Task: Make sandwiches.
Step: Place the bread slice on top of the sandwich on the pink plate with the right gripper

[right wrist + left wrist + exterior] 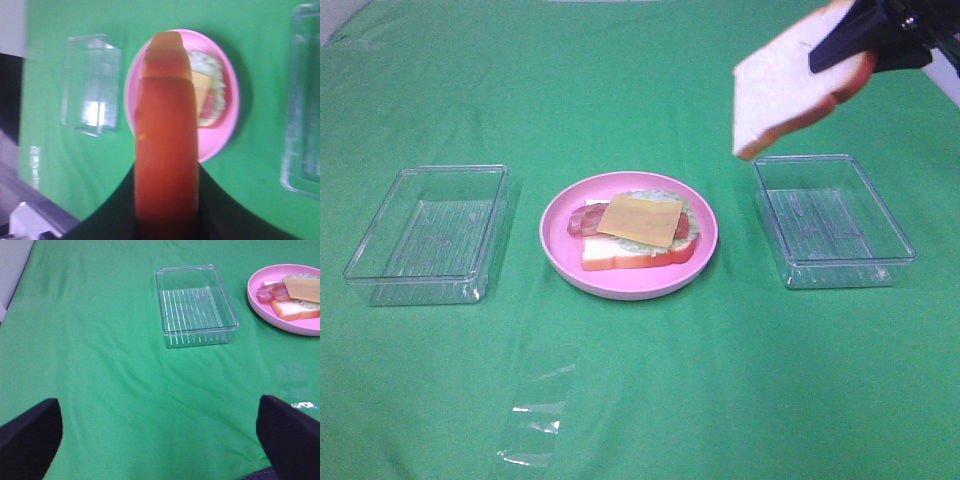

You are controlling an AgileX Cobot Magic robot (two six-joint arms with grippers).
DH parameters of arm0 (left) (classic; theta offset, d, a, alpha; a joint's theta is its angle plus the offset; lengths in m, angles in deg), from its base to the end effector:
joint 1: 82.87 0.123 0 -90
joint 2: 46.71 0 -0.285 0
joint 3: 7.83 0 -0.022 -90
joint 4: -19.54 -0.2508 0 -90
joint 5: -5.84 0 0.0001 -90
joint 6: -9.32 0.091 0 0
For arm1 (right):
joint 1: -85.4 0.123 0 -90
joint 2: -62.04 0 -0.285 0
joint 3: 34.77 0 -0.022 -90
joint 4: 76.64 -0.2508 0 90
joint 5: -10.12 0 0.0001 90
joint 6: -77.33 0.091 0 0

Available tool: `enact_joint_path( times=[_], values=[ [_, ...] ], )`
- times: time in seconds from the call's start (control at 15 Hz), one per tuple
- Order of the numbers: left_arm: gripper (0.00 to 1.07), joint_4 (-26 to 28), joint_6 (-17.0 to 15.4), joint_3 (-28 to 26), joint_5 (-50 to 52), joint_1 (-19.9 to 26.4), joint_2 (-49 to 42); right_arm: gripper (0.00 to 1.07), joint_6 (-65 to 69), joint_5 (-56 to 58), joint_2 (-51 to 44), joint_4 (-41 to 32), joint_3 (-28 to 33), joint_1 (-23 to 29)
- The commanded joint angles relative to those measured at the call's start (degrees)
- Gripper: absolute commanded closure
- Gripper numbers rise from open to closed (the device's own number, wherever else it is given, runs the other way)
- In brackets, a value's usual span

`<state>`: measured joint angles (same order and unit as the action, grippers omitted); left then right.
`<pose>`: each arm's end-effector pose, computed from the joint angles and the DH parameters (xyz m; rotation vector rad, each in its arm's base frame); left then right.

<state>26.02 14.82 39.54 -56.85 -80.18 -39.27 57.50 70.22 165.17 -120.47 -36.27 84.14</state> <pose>-0.0095 -0.0096 0.2807 0.0595 2.0450 -0.0462 0.3488 0.0470 0.3066 -0.0479 2.5746 0.8796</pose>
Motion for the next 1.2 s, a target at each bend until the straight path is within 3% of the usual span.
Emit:
enact_joint_path(
  times=[0.07, 0.27, 0.47, 0.67, 0.93, 1.2],
  values=[
    [0.09, 0.1, -0.1, 0.0, 0.9, -0.2, -0.9, 1.07, -7.4, 0.3, 2.2, -14.3, 0.2, 0.1],
    [0.09, 0.1, -0.1, 0.0, 0.9, -0.2, -0.9, 1.07, -8.3, 0.4, 6.3, -18.1, 0.2, 2.0],
    [0.09, 0.1, -0.1, 0.0, 0.9, -0.2, -0.9, 1.07, -8.7, -4.2, 12.5, -20.2, 0.2, 8.8],
    [0.09, 0.0, -0.1, 0.0, 0.9, -0.2, -0.9, 1.07, -12.6, -5.4, 20.7, -26.8, -1.7, 13.3],
    [0.09, -0.3, -0.1, 0.0, 0.9, -0.2, -0.9, 1.07, -12.7, -5.3, 30.0, -28.1, -8.1, 14.8],
    [0.09, -0.6, -0.1, 0.0, 0.9, -0.2, -0.9, 1.07, -12.7, -5.8, 33.7, -26.8, -8.8, 14.8]
  ],
)
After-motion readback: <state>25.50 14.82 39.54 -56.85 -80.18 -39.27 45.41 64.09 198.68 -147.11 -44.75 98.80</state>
